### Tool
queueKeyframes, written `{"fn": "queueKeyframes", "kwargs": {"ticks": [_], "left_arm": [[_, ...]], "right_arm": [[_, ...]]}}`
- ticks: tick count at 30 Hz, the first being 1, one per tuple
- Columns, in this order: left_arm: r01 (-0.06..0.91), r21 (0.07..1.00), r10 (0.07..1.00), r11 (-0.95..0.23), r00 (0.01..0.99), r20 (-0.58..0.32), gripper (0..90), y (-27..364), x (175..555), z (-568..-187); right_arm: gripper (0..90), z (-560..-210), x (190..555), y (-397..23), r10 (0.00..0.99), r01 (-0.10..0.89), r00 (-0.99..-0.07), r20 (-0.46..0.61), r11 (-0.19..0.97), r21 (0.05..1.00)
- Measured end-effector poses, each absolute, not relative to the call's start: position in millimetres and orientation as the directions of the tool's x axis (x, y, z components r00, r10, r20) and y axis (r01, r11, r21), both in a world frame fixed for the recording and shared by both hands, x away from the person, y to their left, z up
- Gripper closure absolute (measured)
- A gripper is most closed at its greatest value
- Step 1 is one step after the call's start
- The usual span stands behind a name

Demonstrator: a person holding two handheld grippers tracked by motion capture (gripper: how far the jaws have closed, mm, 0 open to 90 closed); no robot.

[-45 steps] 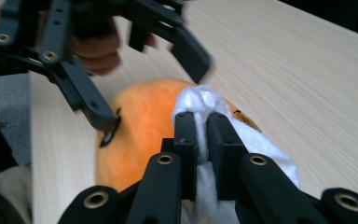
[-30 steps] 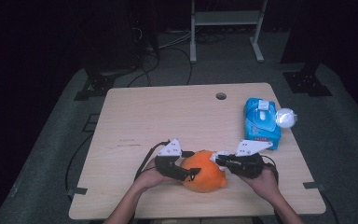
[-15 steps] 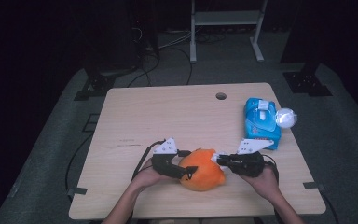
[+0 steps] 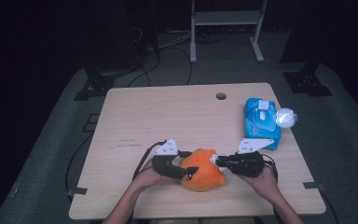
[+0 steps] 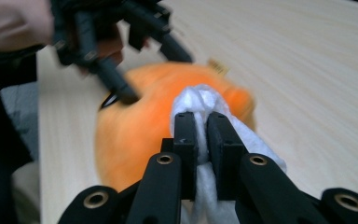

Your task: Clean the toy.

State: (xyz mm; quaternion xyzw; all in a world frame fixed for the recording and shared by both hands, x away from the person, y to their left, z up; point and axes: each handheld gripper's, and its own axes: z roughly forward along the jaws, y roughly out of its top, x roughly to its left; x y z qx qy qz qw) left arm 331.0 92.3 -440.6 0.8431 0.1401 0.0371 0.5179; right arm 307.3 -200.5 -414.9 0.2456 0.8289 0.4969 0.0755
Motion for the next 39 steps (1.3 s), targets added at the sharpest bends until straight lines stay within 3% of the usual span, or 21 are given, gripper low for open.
{"fn": "queueKeyframes", "kwargs": {"ticks": [13, 22, 39], "left_arm": [[0.272, 0.878, 0.339, -0.393, 0.931, -0.137, 33.5, 99.9, 339.9, -443.0], [0.139, 0.884, 0.255, -0.446, 0.967, -0.023, 35.7, 80.6, 322.9, -435.8], [0.118, 0.879, 0.242, -0.463, 0.970, -0.003, 35.1, 73.5, 318.7, -433.5]], "right_arm": [[81.7, -419.0, 300.2, -202.4, 0.466, 0.338, -0.876, 0.123, 0.412, 0.846], [81.8, -409.0, 310.4, -196.8, 0.504, 0.321, -0.859, 0.096, 0.382, 0.867], [81.7, -406.7, 312.0, -189.6, 0.500, 0.314, -0.862, 0.082, 0.400, 0.861]]}}
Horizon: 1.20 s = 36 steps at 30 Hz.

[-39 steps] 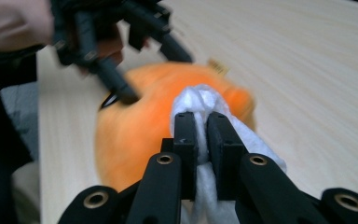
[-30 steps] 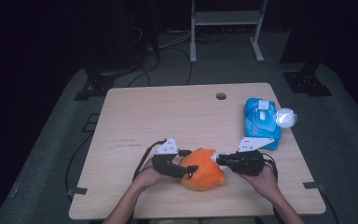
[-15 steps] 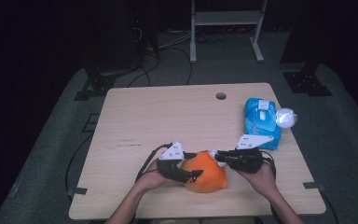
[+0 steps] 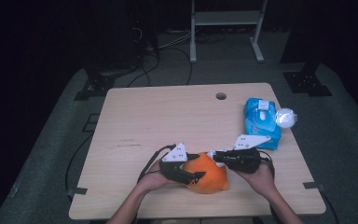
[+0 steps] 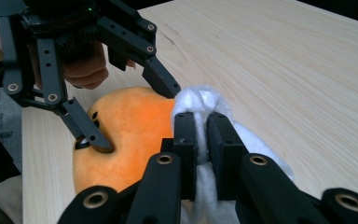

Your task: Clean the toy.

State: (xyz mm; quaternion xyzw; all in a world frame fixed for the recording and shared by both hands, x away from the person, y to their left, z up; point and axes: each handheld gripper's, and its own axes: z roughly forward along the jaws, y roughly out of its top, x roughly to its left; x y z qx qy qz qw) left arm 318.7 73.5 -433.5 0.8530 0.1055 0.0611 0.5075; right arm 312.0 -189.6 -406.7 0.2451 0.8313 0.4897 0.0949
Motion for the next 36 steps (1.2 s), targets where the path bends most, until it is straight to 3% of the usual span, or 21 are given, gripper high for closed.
{"fn": "queueKeyframes", "kwargs": {"ticks": [6, 9, 13, 15, 18, 20, 24, 27, 33, 36], "left_arm": [[0.136, 0.870, 0.250, -0.474, 0.968, -0.015, 19.7, 76.0, 323.3, -426.1], [0.218, 0.852, 0.268, -0.477, 0.959, -0.095, 10.9, 77.7, 328.3, -427.9], [0.351, 0.808, 0.269, -0.473, 0.931, -0.247, 7.0, 73.6, 333.5, -439.6], [0.353, 0.804, 0.259, -0.478, 0.931, -0.255, 7.5, 71.6, 333.3, -442.2], [0.286, 0.824, 0.249, -0.490, 0.951, -0.182, 27.9, 72.6, 330.2, -435.0], [0.219, 0.854, 0.248, -0.472, 0.963, -0.109, 35.1, 72.2, 326.6, -429.4], [0.059, 0.884, 0.291, -0.463, 0.953, 0.089, 36.9, 66.3, 318.5, -418.7], [0.017, 0.864, 0.274, -0.503, 0.951, 0.141, 35.4, 63.7, 317.5, -424.2], [0.182, 0.881, 0.302, -0.436, 0.952, -0.047, 12.6, 70.6, 328.4, -431.0], [0.255, 0.869, 0.313, -0.424, 0.942, -0.123, 11.6, 73.2, 332.1, -436.8]], "right_arm": [[81.5, -413.3, 305.0, -188.7, 0.483, 0.311, -0.872, 0.084, 0.414, 0.856], [81.5, -413.4, 298.3, -190.5, 0.470, 0.299, -0.879, 0.077, 0.420, 0.857], [81.3, -412.5, 291.6, -190.1, 0.450, 0.278, -0.891, 0.064, 0.429, 0.859], [81.3, -411.7, 290.1, -188.8, 0.447, 0.272, -0.893, 0.055, 0.437, 0.858], [81.6, -409.1, 292.3, -189.8, 0.457, 0.268, -0.888, 0.044, 0.438, 0.858], [81.7, -403.9, 294.6, -191.9, 0.466, 0.266, -0.883, 0.045, 0.421, 0.867], [81.6, -389.9, 296.9, -194.1, 0.504, 0.228, -0.864, 0.005, 0.382, 0.896], [81.6, -389.5, 300.5, -193.8, 0.518, 0.230, -0.856, 0.000, 0.380, 0.896], [81.5, -407.7, 304.9, -195.2, 0.503, 0.285, -0.862, 0.055, 0.393, 0.874], [81.4, -407.6, 302.1, -195.9, 0.501, 0.284, -0.864, 0.053, 0.396, 0.873]]}}
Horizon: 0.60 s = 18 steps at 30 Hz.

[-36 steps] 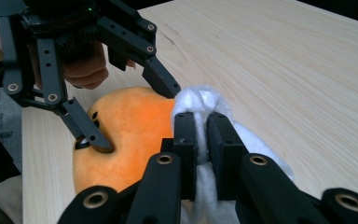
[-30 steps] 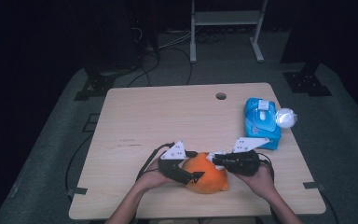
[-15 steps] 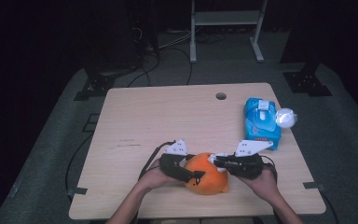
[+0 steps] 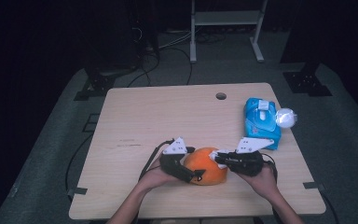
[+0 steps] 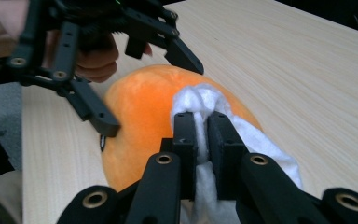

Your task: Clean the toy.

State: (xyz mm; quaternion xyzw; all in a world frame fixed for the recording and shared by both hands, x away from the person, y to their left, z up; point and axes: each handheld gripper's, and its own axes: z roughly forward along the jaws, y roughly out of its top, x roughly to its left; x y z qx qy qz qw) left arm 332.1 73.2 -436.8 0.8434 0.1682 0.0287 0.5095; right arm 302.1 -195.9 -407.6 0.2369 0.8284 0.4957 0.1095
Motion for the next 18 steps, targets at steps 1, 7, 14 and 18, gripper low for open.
{"fn": "queueKeyframes", "kwargs": {"ticks": [1, 7, 14, 18], "left_arm": [[0.238, 0.869, 0.308, -0.434, 0.946, -0.105, 16.9, 74.0, 331.1, -437.0], [0.123, 0.861, 0.274, -0.493, 0.961, 0.020, 25.9, 66.9, 320.1, -433.5], [0.121, 0.863, 0.270, -0.491, 0.963, 0.019, 26.4, 71.1, 319.1, -434.3], [0.138, 0.870, 0.276, -0.474, 0.961, -0.002, 25.7, 71.3, 321.7, -435.5]], "right_arm": [[81.4, -407.6, 301.1, -195.5, 0.501, 0.283, -0.864, 0.051, 0.400, 0.872], [81.5, -399.3, 291.8, -179.4, 0.490, 0.214, -0.871, -0.028, 0.430, 0.877], [81.7, -395.0, 293.8, -182.3, 0.493, 0.195, -0.868, -0.058, 0.446, 0.873], [81.6, -402.1, 300.4, -205.7, 0.542, 0.272, -0.840, 0.014, 0.399, 0.876]]}}
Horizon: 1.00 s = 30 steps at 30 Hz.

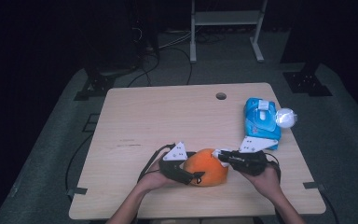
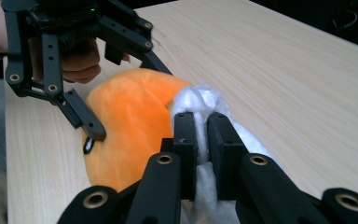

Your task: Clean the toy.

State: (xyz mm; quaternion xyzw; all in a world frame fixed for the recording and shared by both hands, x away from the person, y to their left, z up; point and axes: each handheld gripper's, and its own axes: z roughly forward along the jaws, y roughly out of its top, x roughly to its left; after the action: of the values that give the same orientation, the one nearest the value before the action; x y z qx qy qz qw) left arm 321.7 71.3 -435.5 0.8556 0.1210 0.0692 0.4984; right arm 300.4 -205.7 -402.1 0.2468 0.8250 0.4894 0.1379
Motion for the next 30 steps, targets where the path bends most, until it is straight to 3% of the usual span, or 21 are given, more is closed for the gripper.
{"fn": "queueKeyframes", "kwargs": {"ticks": [12, 23, 30], "left_arm": [[0.091, 0.847, 0.288, -0.523, 0.955, 0.075, 24.4, 57.8, 310.6, -428.6], [0.177, 0.858, 0.281, -0.483, 0.959, -0.039, 25.0, 78.5, 325.8, -438.6], [0.172, 0.859, 0.277, -0.482, 0.960, -0.037, 25.0, 79.1, 325.4, -439.3]], "right_arm": [[81.7, -393.8, 279.6, -153.5, 0.440, 0.149, -0.894, -0.087, 0.476, 0.867], [81.9, -403.3, 295.5, -200.8, 0.515, 0.260, -0.857, 0.012, 0.414, 0.872], [81.9, -403.5, 296.7, -208.4, 0.521, 0.272, -0.853, 0.023, 0.407, 0.872]]}}
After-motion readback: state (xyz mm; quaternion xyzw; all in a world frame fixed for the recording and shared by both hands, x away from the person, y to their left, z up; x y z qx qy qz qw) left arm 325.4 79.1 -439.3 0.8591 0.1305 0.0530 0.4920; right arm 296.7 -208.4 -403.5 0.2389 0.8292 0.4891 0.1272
